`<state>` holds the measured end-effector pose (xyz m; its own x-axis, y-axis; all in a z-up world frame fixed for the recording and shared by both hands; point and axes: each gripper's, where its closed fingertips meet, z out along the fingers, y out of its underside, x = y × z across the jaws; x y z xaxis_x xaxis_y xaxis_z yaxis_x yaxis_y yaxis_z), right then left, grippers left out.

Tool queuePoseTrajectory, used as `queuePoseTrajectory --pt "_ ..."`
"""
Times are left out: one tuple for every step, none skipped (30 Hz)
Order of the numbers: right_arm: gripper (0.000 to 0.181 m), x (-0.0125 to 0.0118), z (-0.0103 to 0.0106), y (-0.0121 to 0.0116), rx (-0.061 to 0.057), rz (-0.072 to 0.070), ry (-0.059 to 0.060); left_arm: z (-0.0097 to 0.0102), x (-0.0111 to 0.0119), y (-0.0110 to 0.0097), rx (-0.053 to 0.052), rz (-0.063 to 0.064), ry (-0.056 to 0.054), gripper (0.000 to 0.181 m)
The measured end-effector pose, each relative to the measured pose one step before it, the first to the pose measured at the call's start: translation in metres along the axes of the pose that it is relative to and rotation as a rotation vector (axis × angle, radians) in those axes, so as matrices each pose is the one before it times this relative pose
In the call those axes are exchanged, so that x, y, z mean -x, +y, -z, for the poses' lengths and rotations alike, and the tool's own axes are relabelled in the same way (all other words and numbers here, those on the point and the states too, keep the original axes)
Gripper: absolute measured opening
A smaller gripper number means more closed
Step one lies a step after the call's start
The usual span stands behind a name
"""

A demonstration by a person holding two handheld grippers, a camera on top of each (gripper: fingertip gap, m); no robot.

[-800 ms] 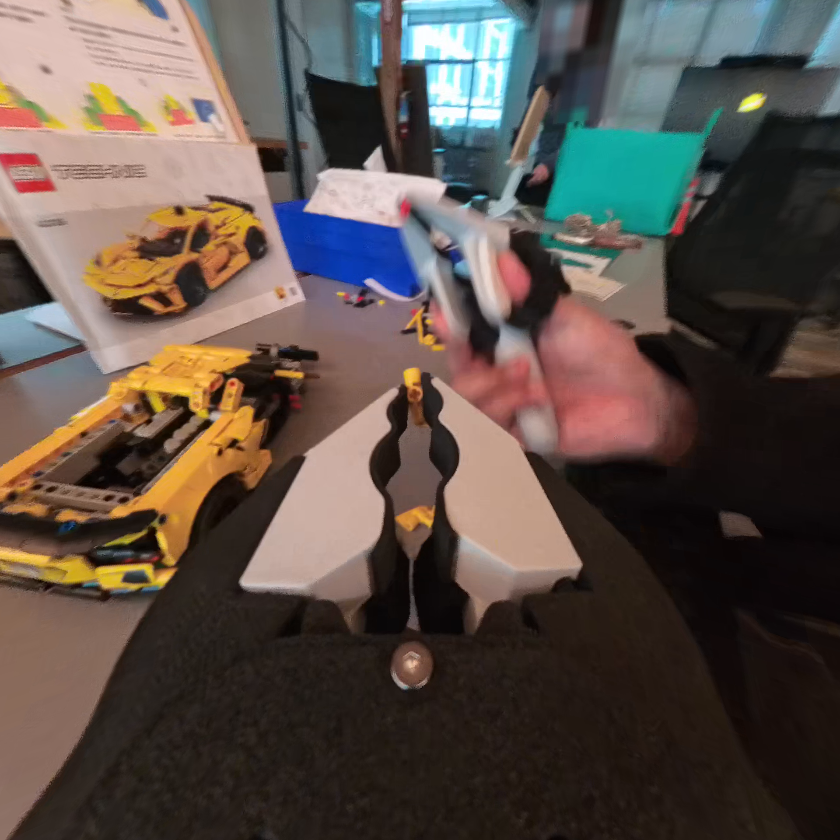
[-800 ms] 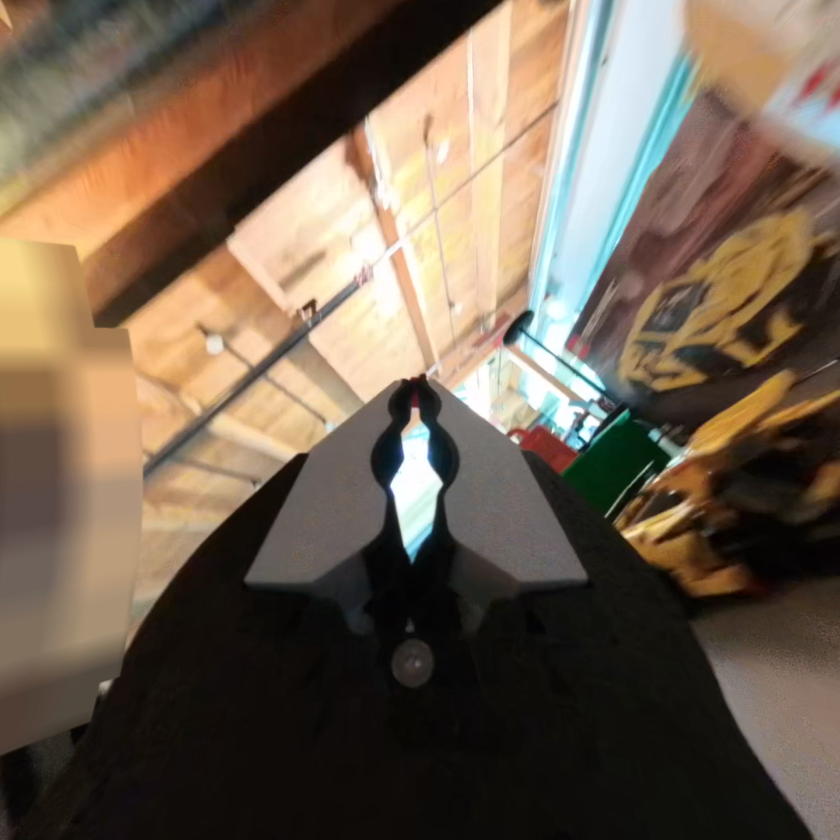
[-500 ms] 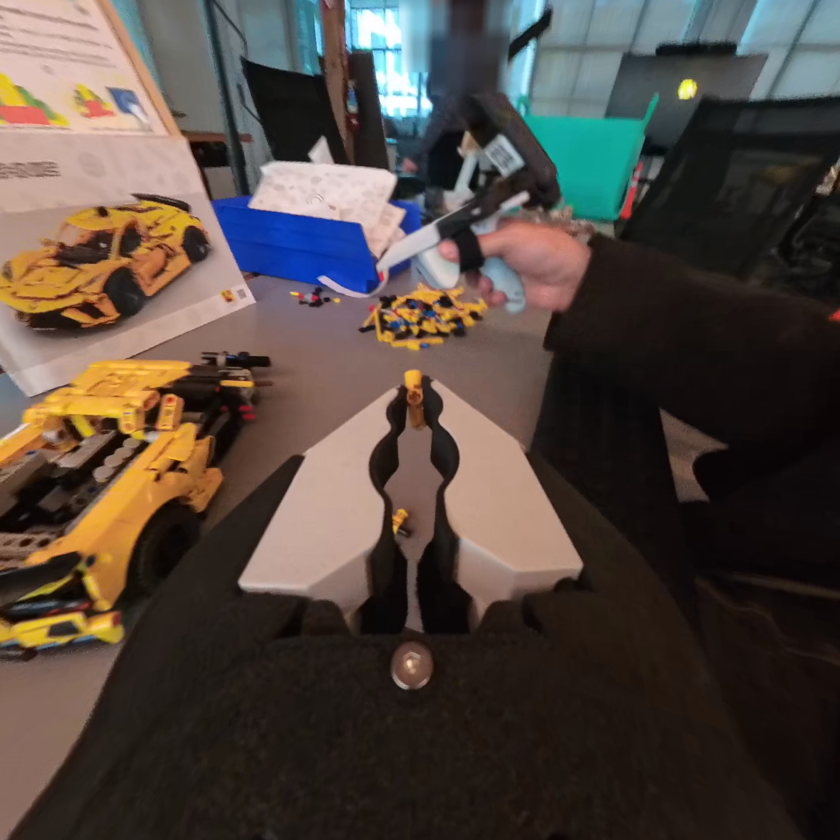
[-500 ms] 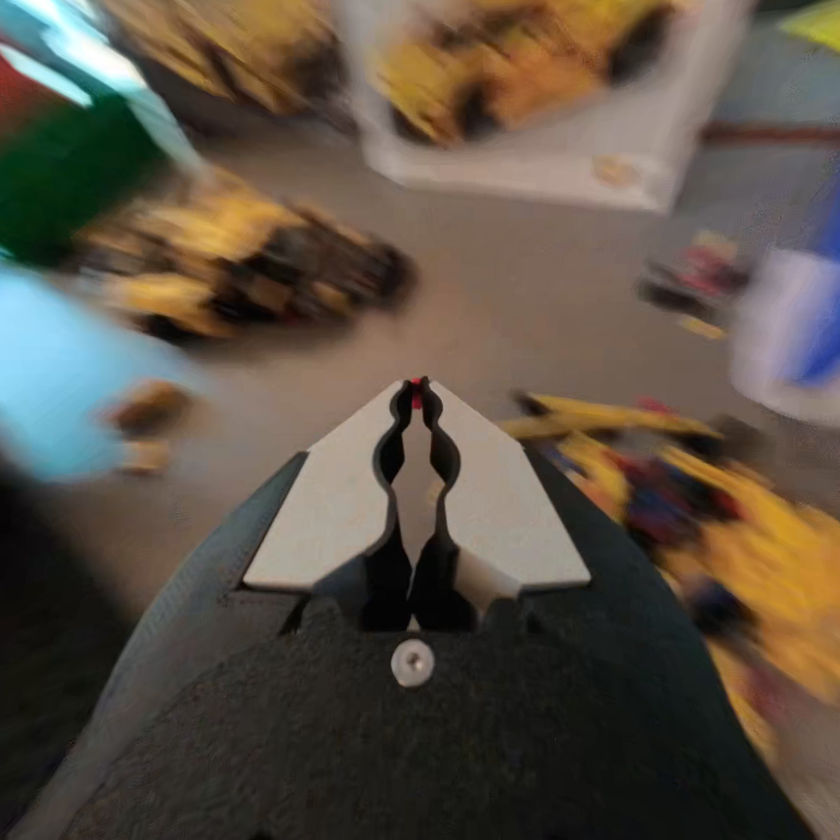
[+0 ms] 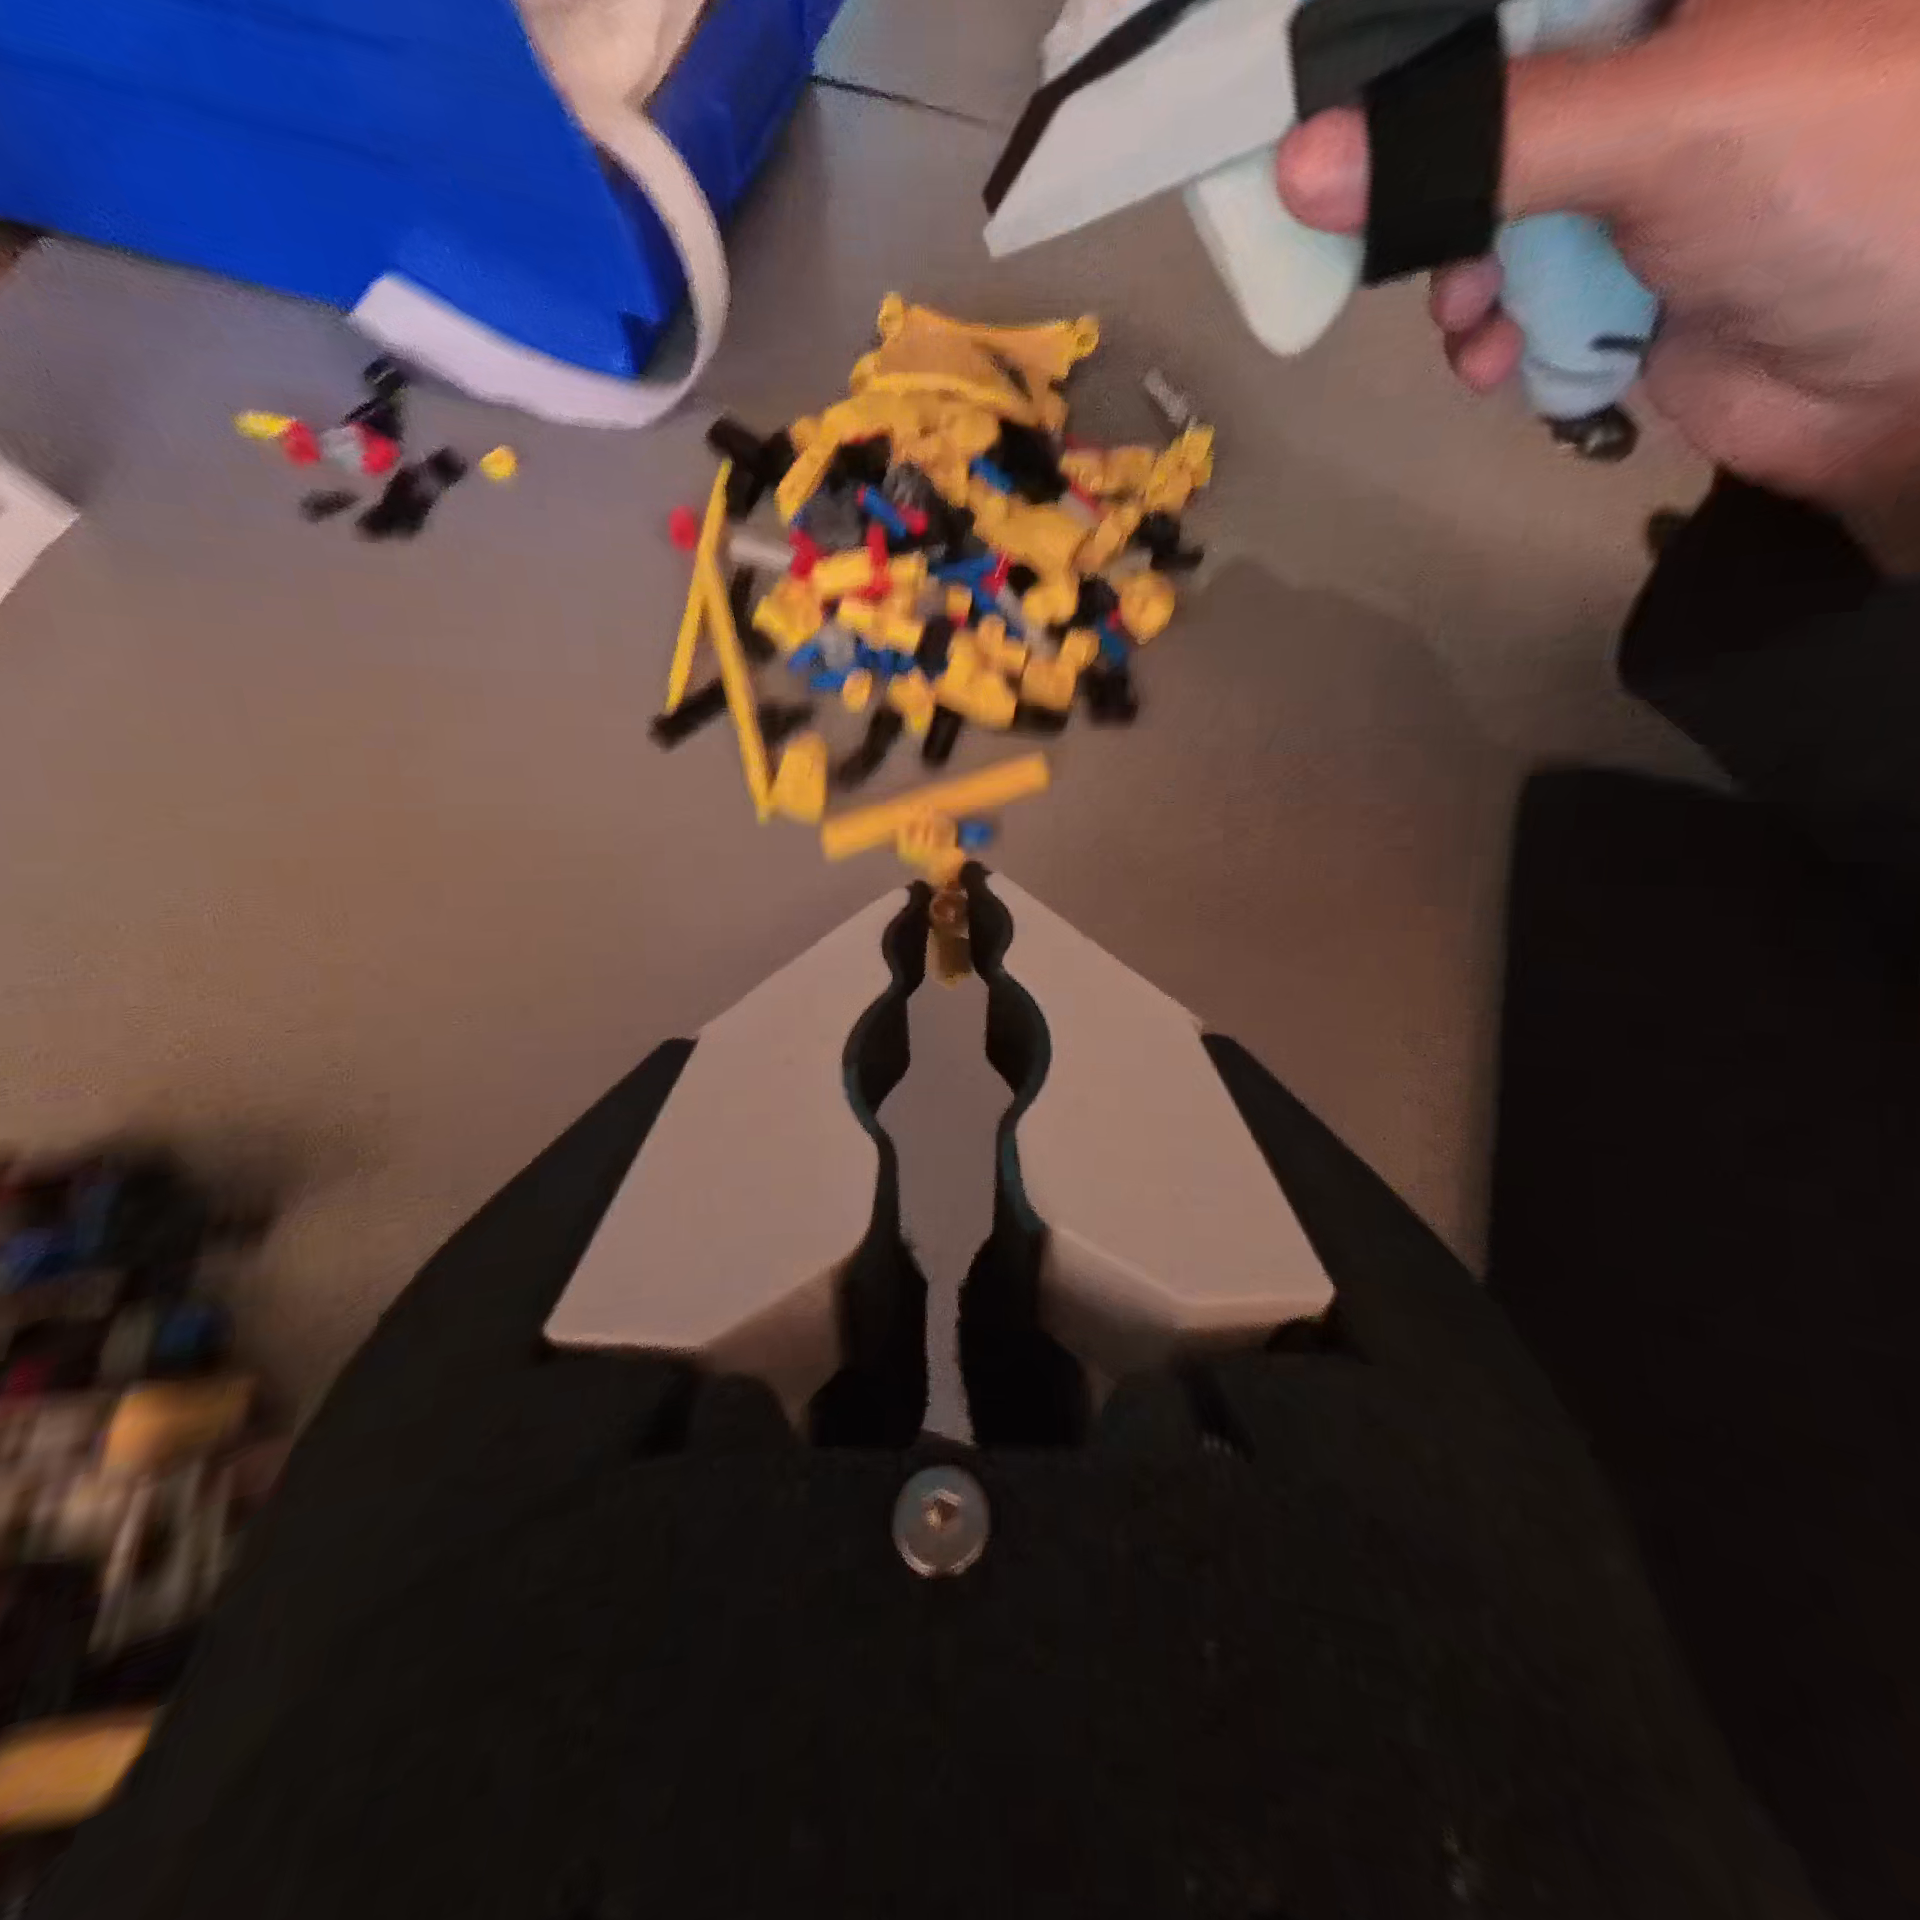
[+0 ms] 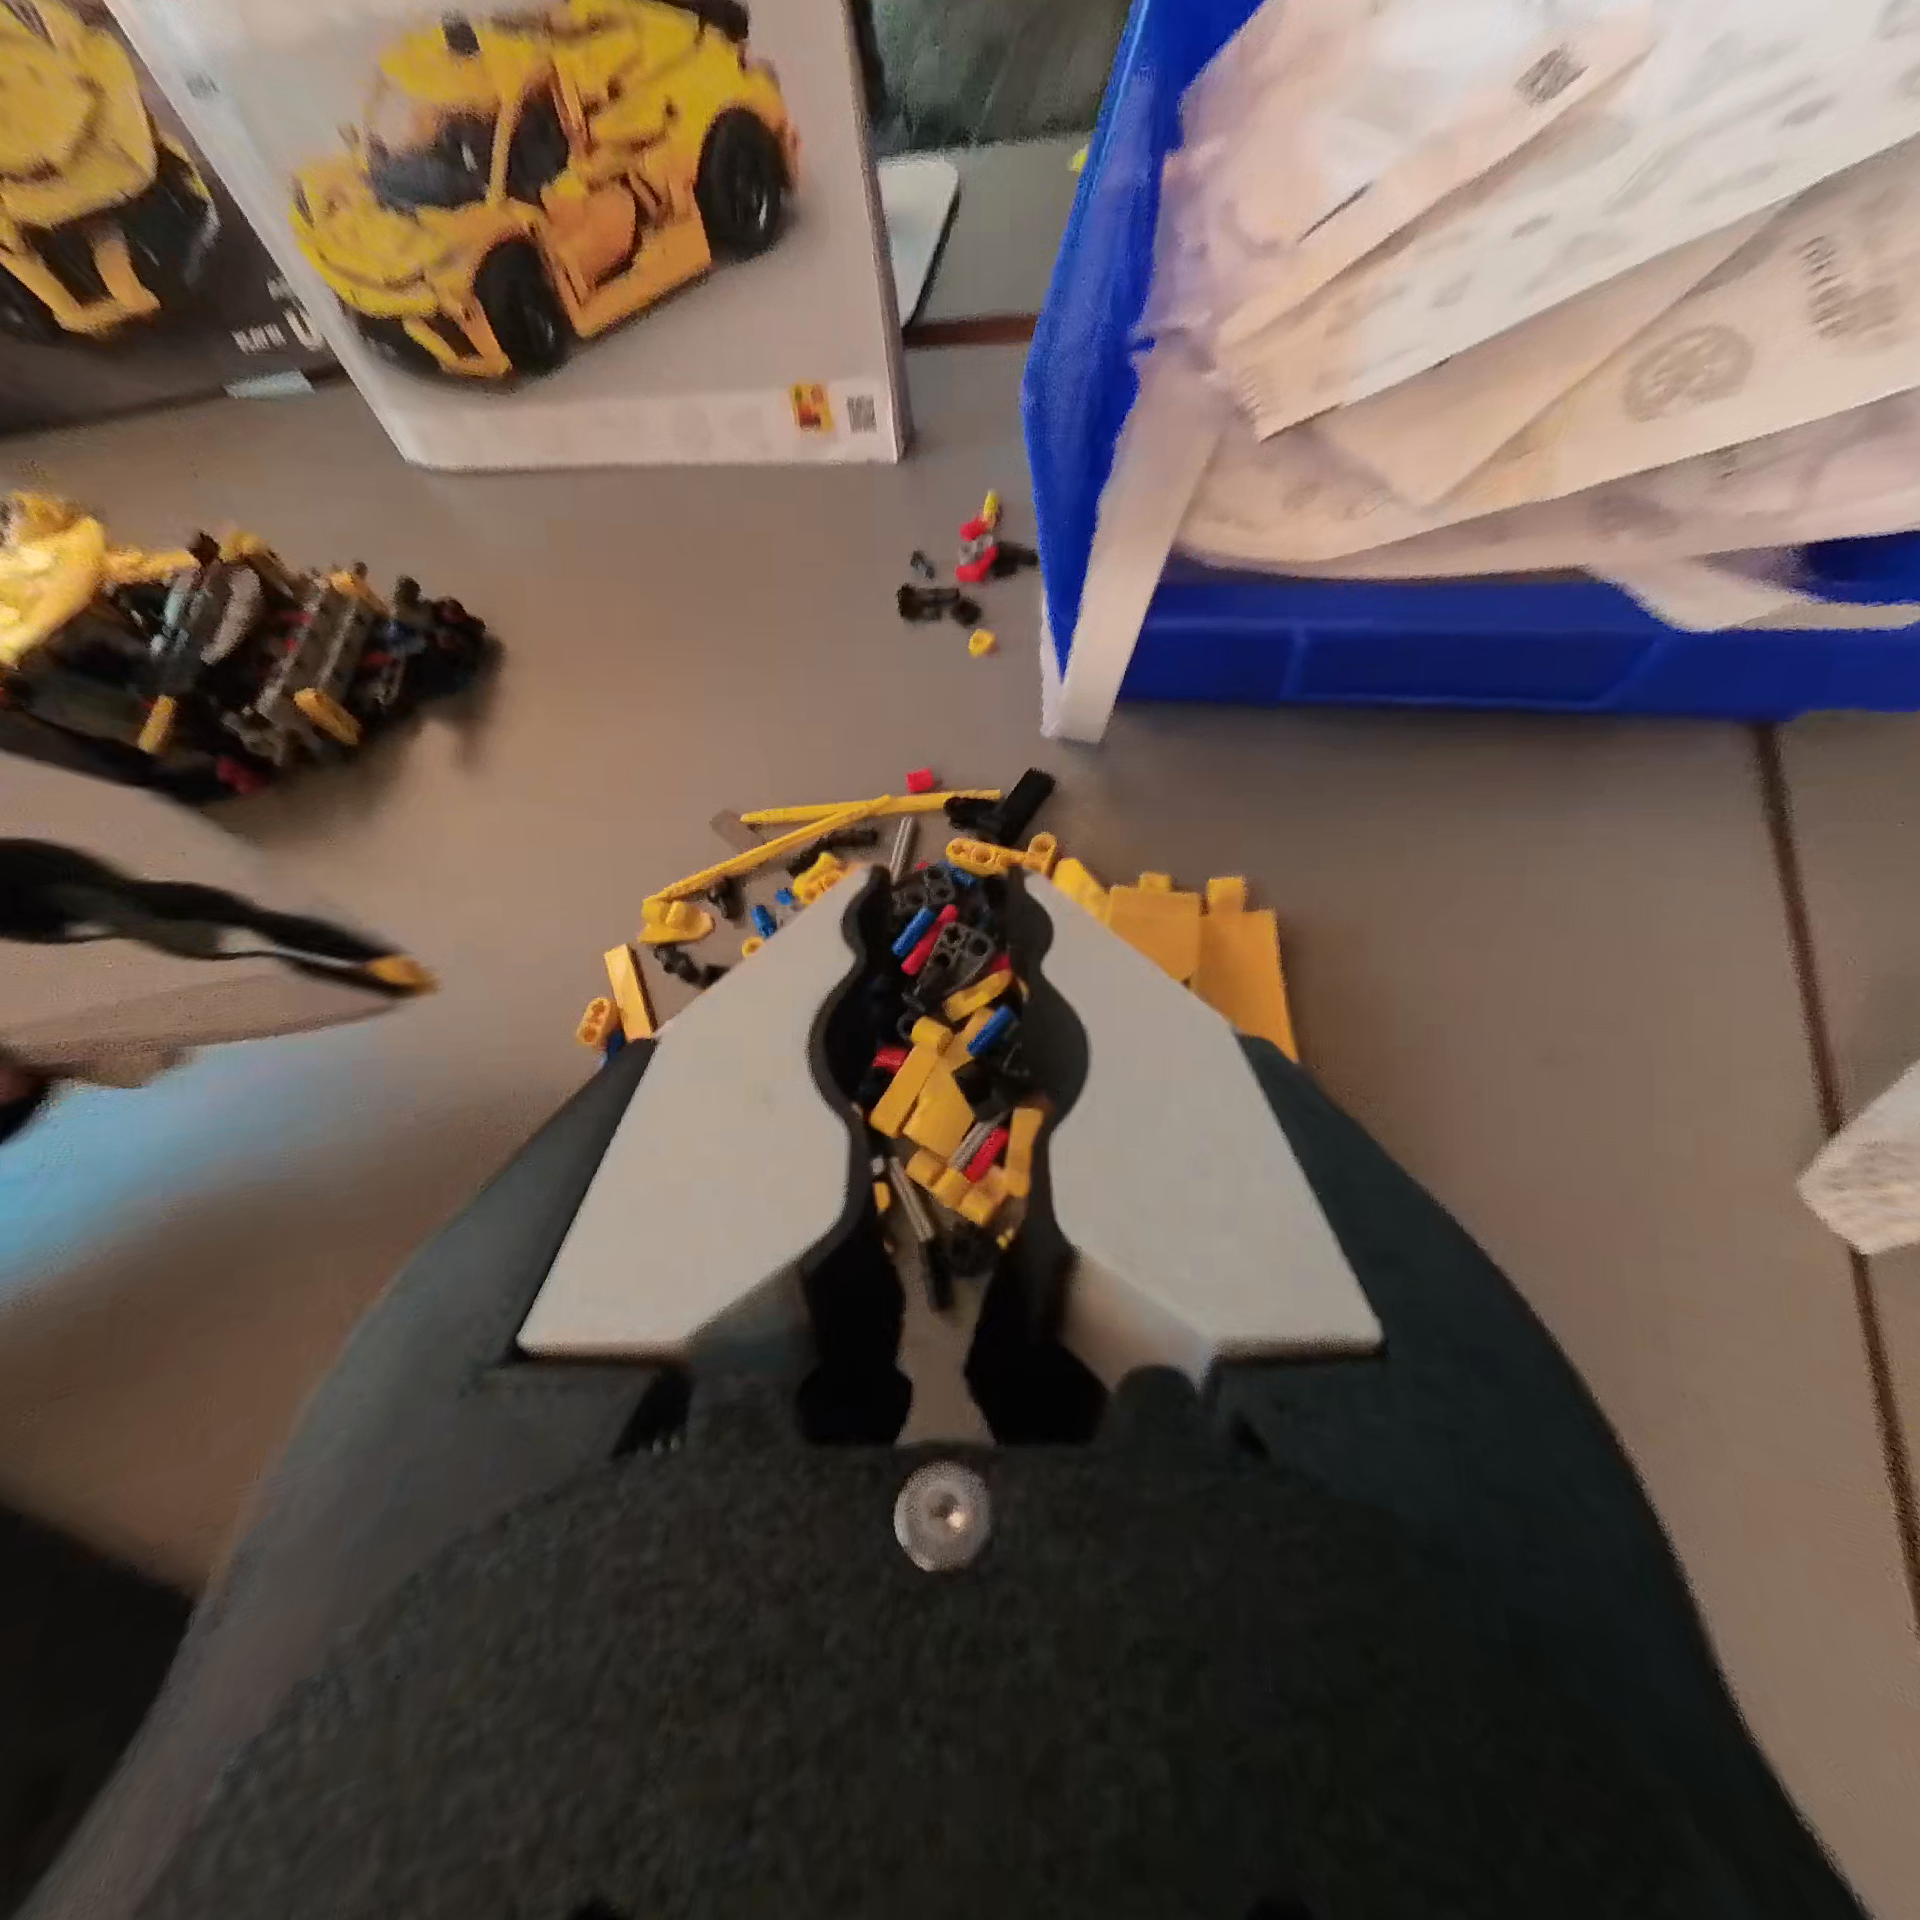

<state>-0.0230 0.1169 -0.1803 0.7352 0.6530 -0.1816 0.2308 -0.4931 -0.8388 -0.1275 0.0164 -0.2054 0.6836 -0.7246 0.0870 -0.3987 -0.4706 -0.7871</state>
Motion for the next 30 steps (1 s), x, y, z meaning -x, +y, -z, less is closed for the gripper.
queuePoseTrajectory --pt "0.02 -0.00135 0.00671 -0.00634 -0.0351 -0.007 -0.0038 -0.01707 0.00038 -0.01056 0.001 0.0026 0.0228 0.006" --pt "0.021 0.00159 0.00557 -0.00749 -0.043 -0.0132 -0.0148 -0.01571 0.00226 -0.00748 0.0064 0.0115 0.0138 0.006" --pt "0.02 0.0039 0.00389 -0.00681 -0.0394 -0.0138 -0.0257 -0.01421 0.00377 -0.00474 0.0106 0.0147 0.0055 0.007" --pt "0.02 0.00475 0.00207 -0.00495 -0.0281 -0.0107 -0.0267 -0.01204 0.00492 -0.00233 0.0098 0.0143 -0.0029 0.008" --pt "0.02 0.00426 0.00031 -0.00238 -0.0141 -0.0022 -0.0215 -0.00949 0.00459 -0.00003 0.0099 0.0172 -0.0031 0.01" --pt "0.02 0.00288 -0.0006 0.00028 0.0009 0.0085 -0.012 -0.00603 0.00266 0.00077 0.0047 0.0233 0.008 0.014" --pt "0.02 0.00155 -0.00114 0.0018 0.009 0.0146 -0.0041 -0.00161 -0.00053 -0.00083 -0.0116 0.0257 0.0234 0.018" --pt "0.021 0.00145 -0.00137 0.00239 0.0105 0.0174 -0.0048 0.00308 -0.00124 -0.00274 -0.0253 0.0222 0.0223 0.021" --pt "0.021 0.00232 -0.00152 0.00164 0.0067 0.0154 -0.0101 0.00745 -0.00028 -0.00408 -0.0295 0.0109 0.0089 0.024" --pt "0.022 0.00522 -0.00189 0.00037 0.0006 0.0127 -0.0253 0.0115 0.00061 -0.00507 -0.0289 -0.0045 -0.0013 0.025" --pt "0.024 0.00875 -0.00251 -0.00046 -0.0029 0.0193 -0.0432 0.01563 0.00084 -0.00592 -0.0312 -0.0153 -0.0064 0.026" --pt "0.025 0.01056 -0.00324 -0.00111 -0.0039 0.0292 -0.0469 0.01921 0.00126 -0.00674 -0.0369 -0.0198 -0.0107 0.027" --pt "0.025 0.01171 -0.00434 -0.00054 0.0011 0.0402 -0.0442 0.02202 0.00151 -0.00643 -0.0402 -0.022 -0.013 0.027" --pt "0.028 0.01201 -0.00593 0.00037 0.0104 0.0596 -0.0388 0.02394 0.0017 -0.00487 -0.0374 -0.0229 -0.014 0.027" --pt "0.032 0.01379 -0.00755 0.00168 0.0219 0.065 -0.0378 0.02533 0.00247 -0.00208 -0.0296 -0.0207 -0.0187 0.027" --pt "0.033 0.01964 -0.00967 0.00366 0.0359 0.0636 -0.0675 0.02618 0.00362 0.0013 -0.0233 -0.0167 -0.0278 0.027" --pt "0.034 0.02723 -0.0125 0.00439 0.0421 0.0532 -0.1106 0.02683 0.00504 0.00419 -0.0231 -0.0118 -0.0369 0.027" --pt "0.037 0.03082 -0.01563 0.00525 0.0457 0.0442 -0.1324 0.02631 0.00585 0.00662 -0.0261 -0.0056 -0.0405 0.026" --pt "0.038 0.02833 -0.01927 0.00599 0.048 0.0473 -0.1233 0.02485 0.00605 0.00823 -0.0284 0.0035 -0.039 0.026" --pt "0.038 0.0214 -0.02207 0.00666 0.0551 0.0483 -0.0919 0.02269 0.00615 0.00895 -0.0293 0.0146 -0.0377 0.026" --pt "0.036 0.01454 -0.02308 0.00637 0.063 0.0462 -0.0606 0.01981 0.00536 0.00878 -0.0303 0.0246 -0.0328 0.025" --pt "0.033 0.01032 -0.02286 0.00248 0.0495 0.0464 -0.0438 0.01691 0.00338 0.00796 -0.0313 0.0317 -0.0208 0.025" --pt "0.033 0.00877 -0.02165 -0.00233 0.0236 0.0341 -0.0368 0.01434 0.00086 0.00656 -0.035 0.0304 -0.0066 0.026" --pt "0.035 0.00765 -0.01927 -0.00505 0.0088 0.0199 -0.0288 0.01207 -0.0001 0.00458 -0.0437 0.0219 -0.0023 0.026" --pt "0.036 0.00646 -0.01653 -0.0061 0.0085 0.0156 -0.0174 0.01017 0.00001 0.00239 -0.0531 0.0106 -0.0039 0.026" --pt "0.036 0.00495 -0.01327 -0.00565 0.0162 0.0204 -0.0028 0.0085 -0.00059 -0.00068 -0.0488 0.0026 -0.0006 0.024" --pt "0.036 0.0021 -0.0103 -0.0071 0.0076 0.0232 0.0157 0.00625 -0.00196 -0.00422 -0.0276 -0.0018 0.0056 0.021" --pt "0.036 0.00316 -0.00877 -0.00874 -0.0085 0.0183 0.0085 0.00419 -0.00203 -0.00755 -0.0208 -0.0038 0.0051 0.021" --pt "0.034 0.00215 -0.00799 -0.00645 -0.0041 0.0188 0.011 0.00271 -0.001 -0.00858 -0.033 0.001 0.0037 0.02" --pt "0.03 -0.00153 -0.00627 -0.00081 0.0233 0.0207 0.0317 0.00151 -0.00089 -0.00655 -0.0318 0.0143 0.0097 0.019"
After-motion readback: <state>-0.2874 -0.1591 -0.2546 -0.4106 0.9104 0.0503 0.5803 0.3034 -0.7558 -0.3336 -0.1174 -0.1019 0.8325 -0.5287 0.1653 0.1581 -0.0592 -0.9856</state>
